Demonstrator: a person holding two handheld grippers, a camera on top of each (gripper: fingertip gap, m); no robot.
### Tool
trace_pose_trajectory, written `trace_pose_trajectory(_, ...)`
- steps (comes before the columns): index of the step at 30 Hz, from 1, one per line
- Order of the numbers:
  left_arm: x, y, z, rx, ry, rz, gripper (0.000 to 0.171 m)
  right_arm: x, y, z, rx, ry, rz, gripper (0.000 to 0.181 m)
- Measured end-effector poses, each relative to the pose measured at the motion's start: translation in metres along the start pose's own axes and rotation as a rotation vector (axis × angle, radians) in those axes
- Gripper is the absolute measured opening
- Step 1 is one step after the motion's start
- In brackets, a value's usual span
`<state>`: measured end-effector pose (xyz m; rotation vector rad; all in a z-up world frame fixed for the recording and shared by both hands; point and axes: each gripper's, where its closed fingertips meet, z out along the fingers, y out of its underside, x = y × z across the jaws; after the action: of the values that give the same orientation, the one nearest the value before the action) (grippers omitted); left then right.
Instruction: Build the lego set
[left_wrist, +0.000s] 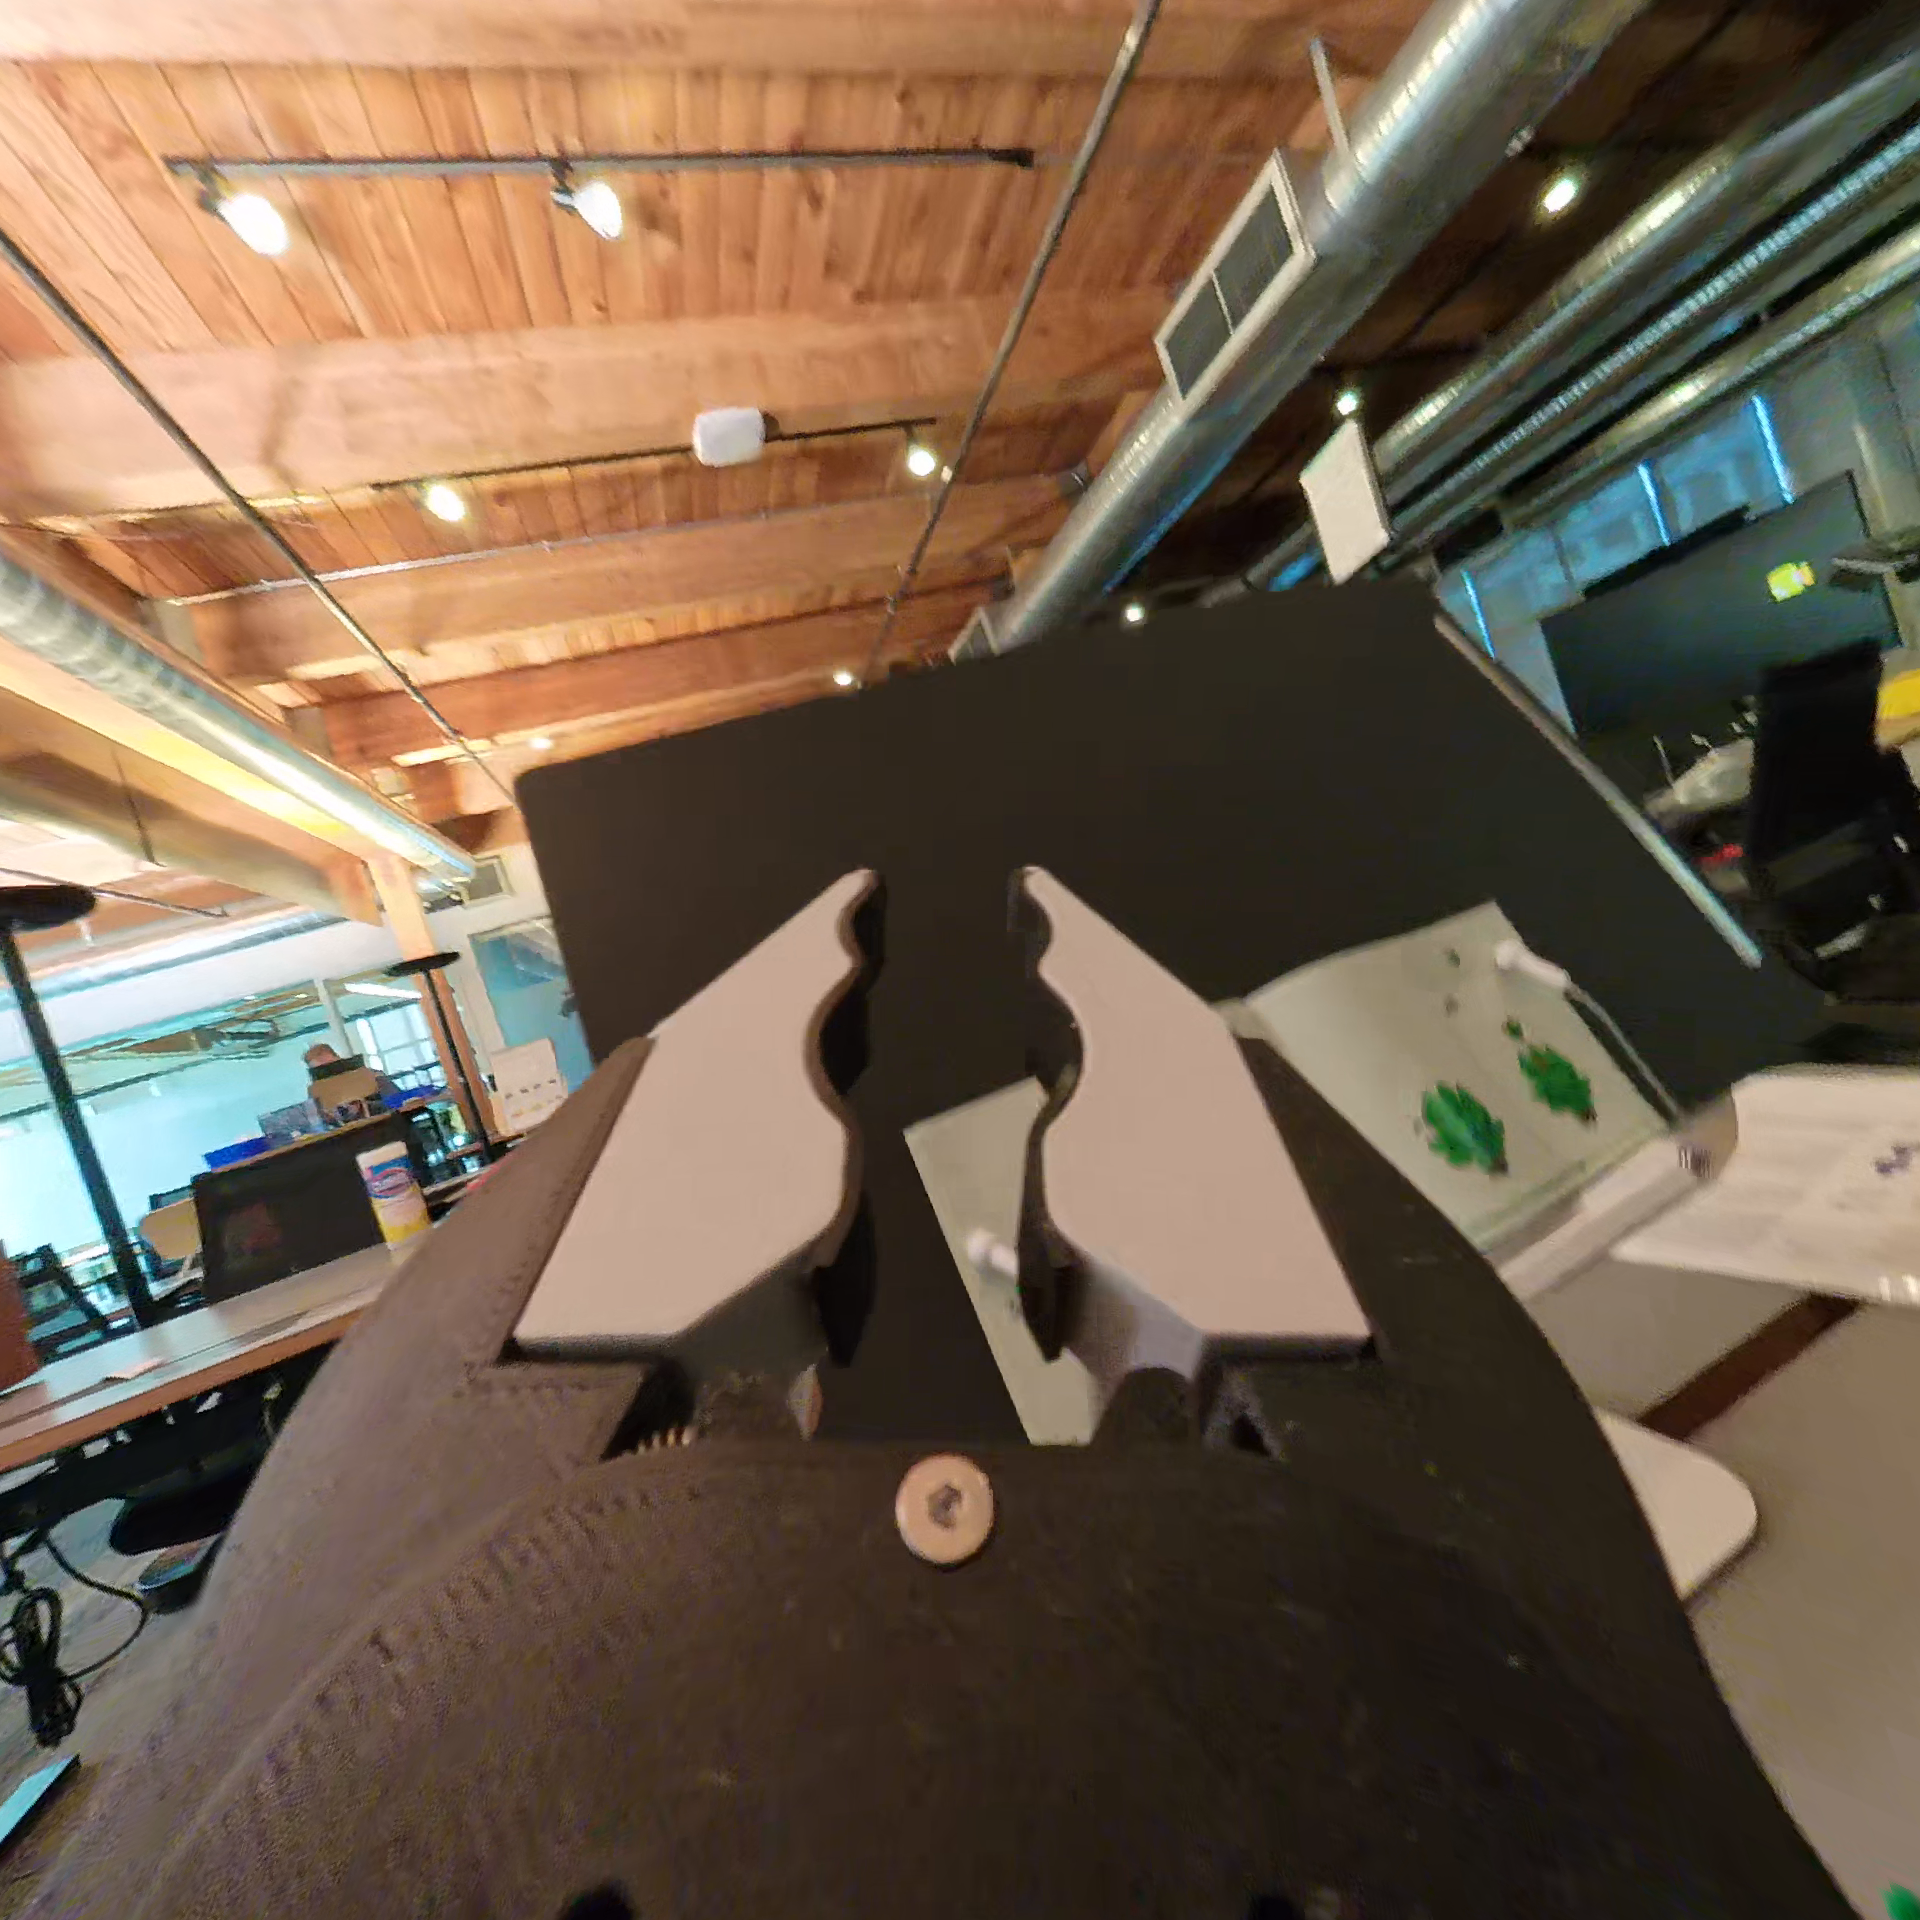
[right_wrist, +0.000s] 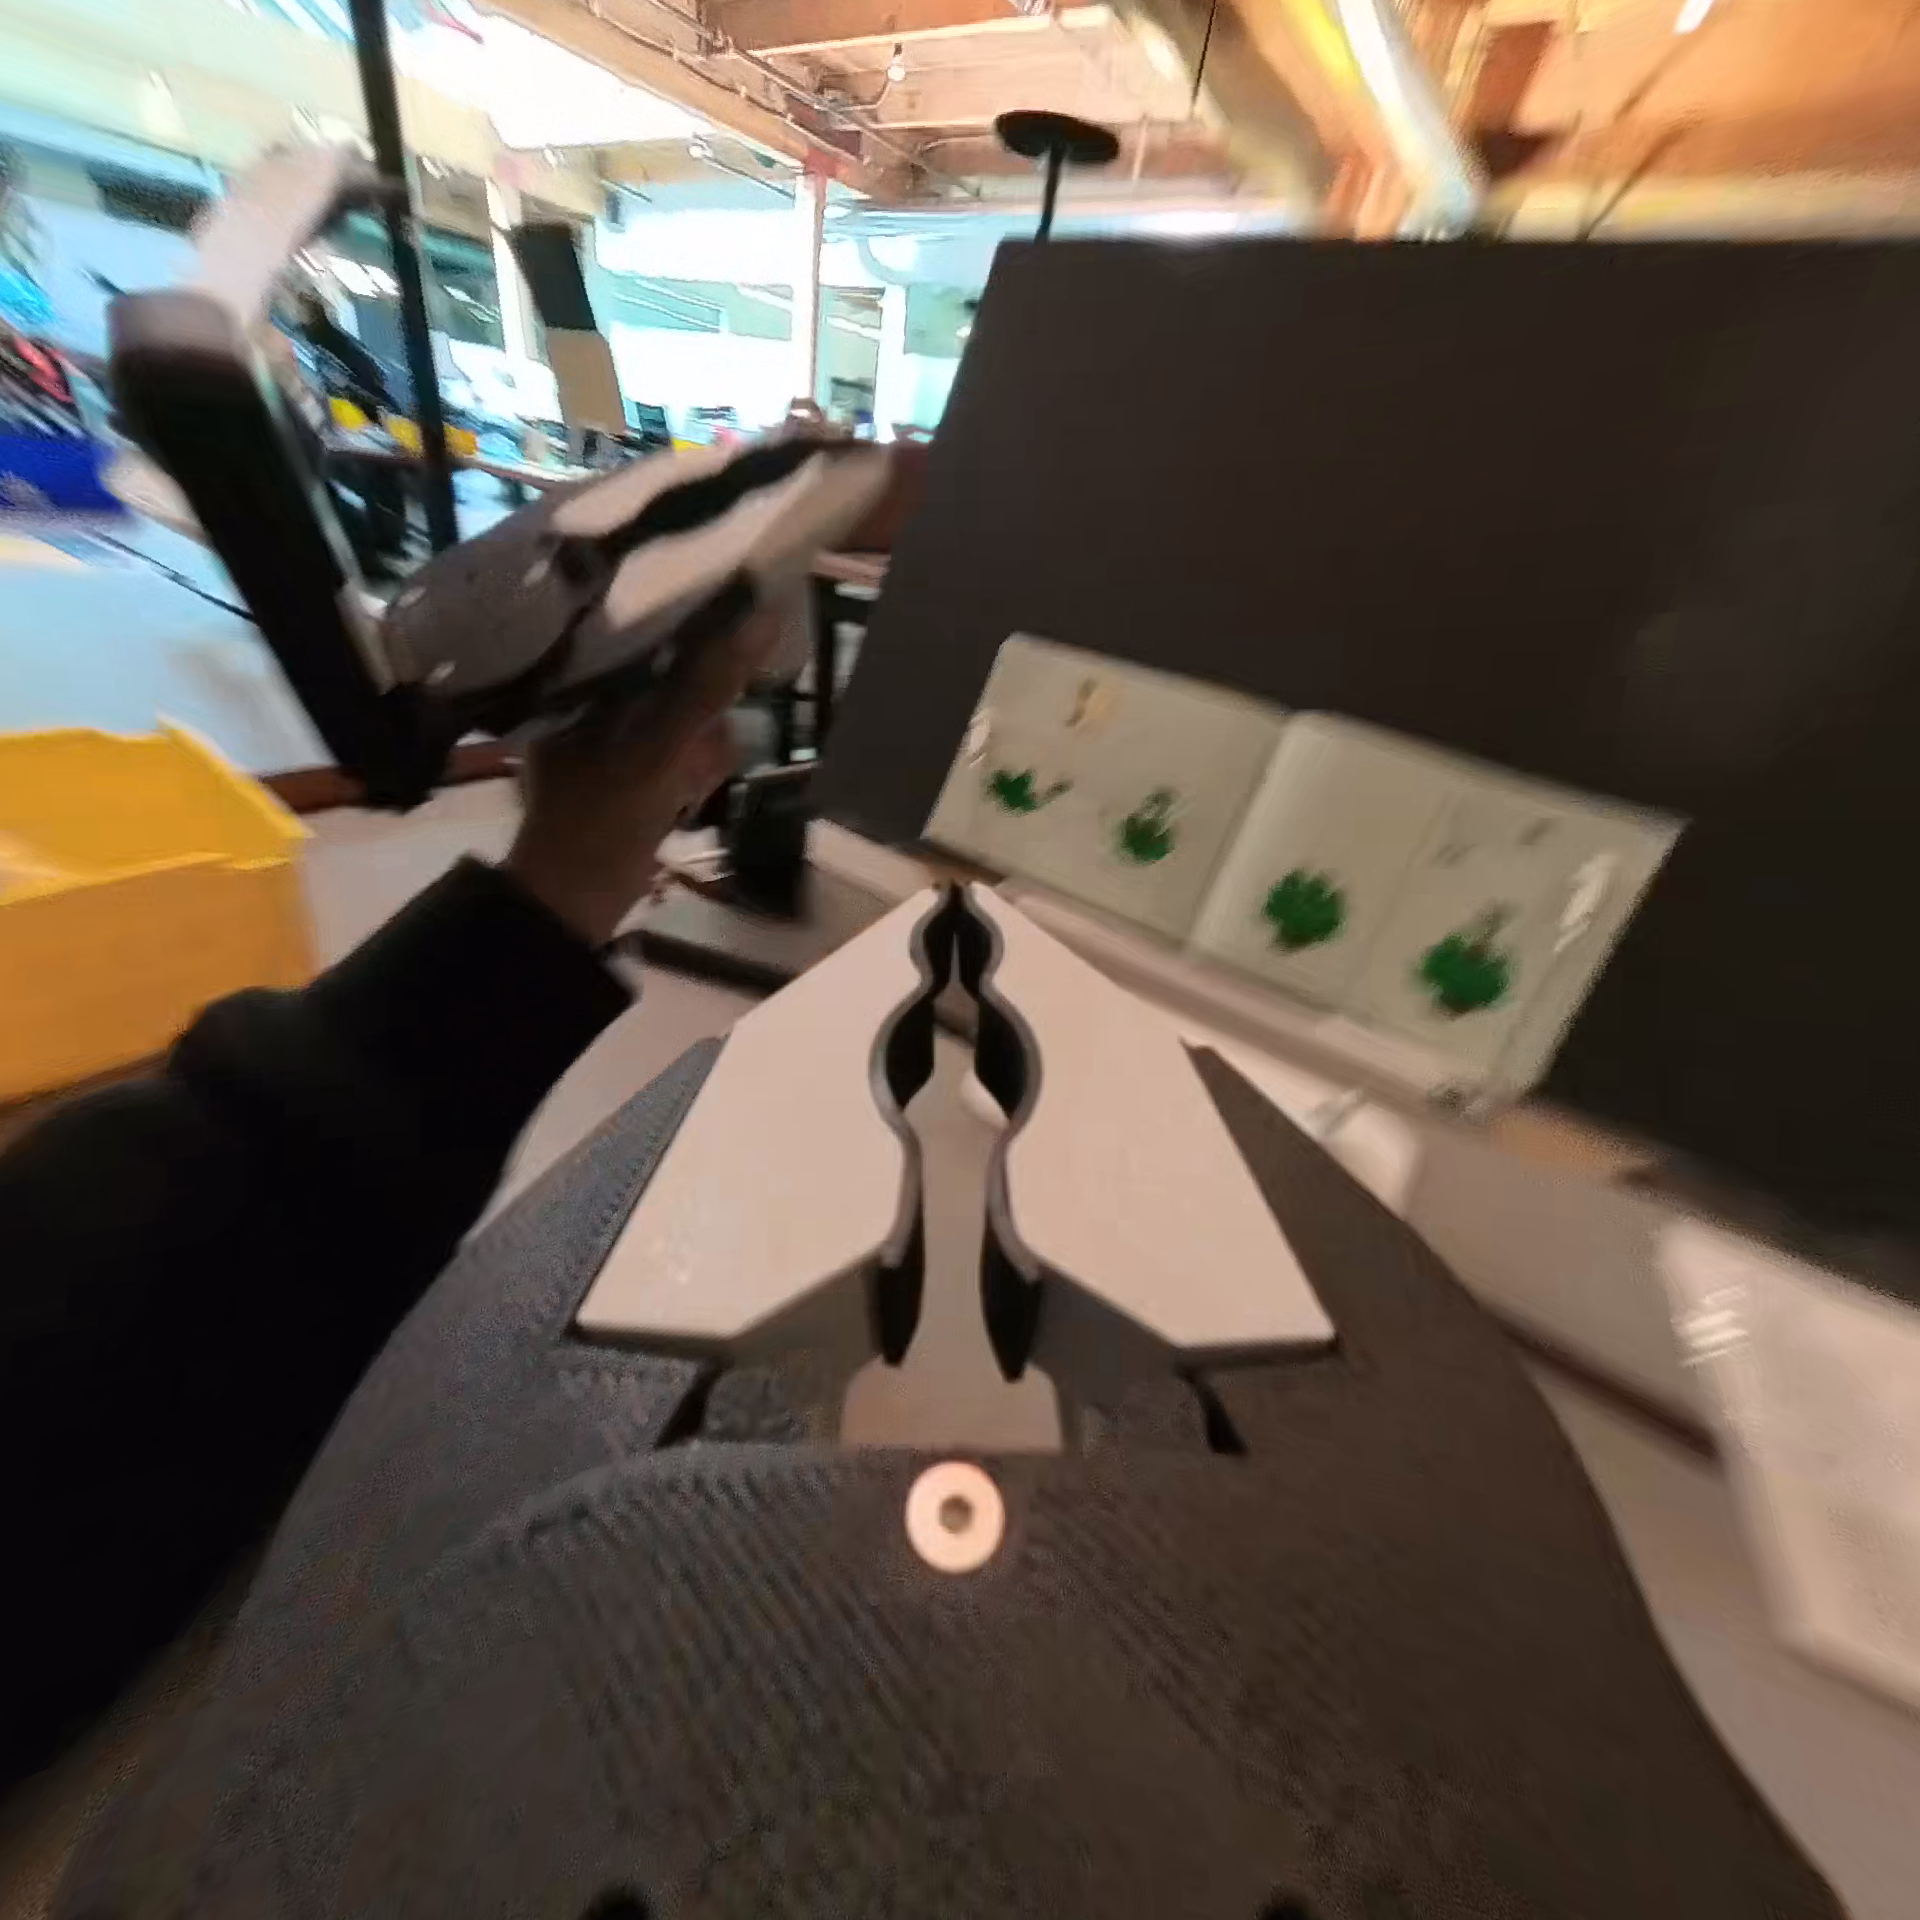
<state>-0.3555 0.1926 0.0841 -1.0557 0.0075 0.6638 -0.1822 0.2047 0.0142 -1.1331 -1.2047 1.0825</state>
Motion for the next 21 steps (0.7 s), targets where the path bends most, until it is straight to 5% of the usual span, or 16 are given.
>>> trace_pose_trajectory(2, -0.003, -0.028, 0.001, 0.036, -0.015, -0.043, 0.005, -0.035, 0.039, -0.009, -0.058, -0.113, 0.132, 0.000)
trace_pose_trajectory(5, 0.014, -0.057, -0.002, 0.010, 0.079, -0.210, 0.001, -0.063, 0.095, -0.019, -0.194, -0.173, 0.075, 0.000)
trace_pose_trajectory(7, 0.037, -0.067, -0.009, 0.003, 0.181, -0.359, 0.002, -0.060, 0.098, -0.027, -0.176, -0.146, 0.035, 0.000)
trace_pose_trajectory(10, 0.107, -0.081, -0.048, 0.036, 0.552, -0.700, 0.000, -0.059, 0.083, -0.039, -0.143, -0.150, 0.033, 0.000)
trace_pose_trajectory(12, 0.151, -0.053, -0.083, -0.164, 0.671, -0.805, 0.000, -0.058, 0.080, -0.046, -0.129, -0.156, 0.066, 0.000)
trace_pose_trajectory(14, 0.177, -0.013, -0.118, -0.369, 0.634, -0.770, 0.000, -0.060, 0.084, -0.051, -0.138, -0.177, 0.109, 0.000)
trace_pose_trajectory(17, 0.166, 0.033, -0.159, -0.483, 0.401, -0.521, 0.000, -0.053, 0.090, -0.054, -0.141, -0.154, 0.146, 0.000)
trace_pose_trajectory(21, 0.153, 0.043, -0.186, -0.542, 0.293, -0.327, 0.000, -0.031, 0.095, -0.057, -0.145, -0.056, 0.228, 0.000)
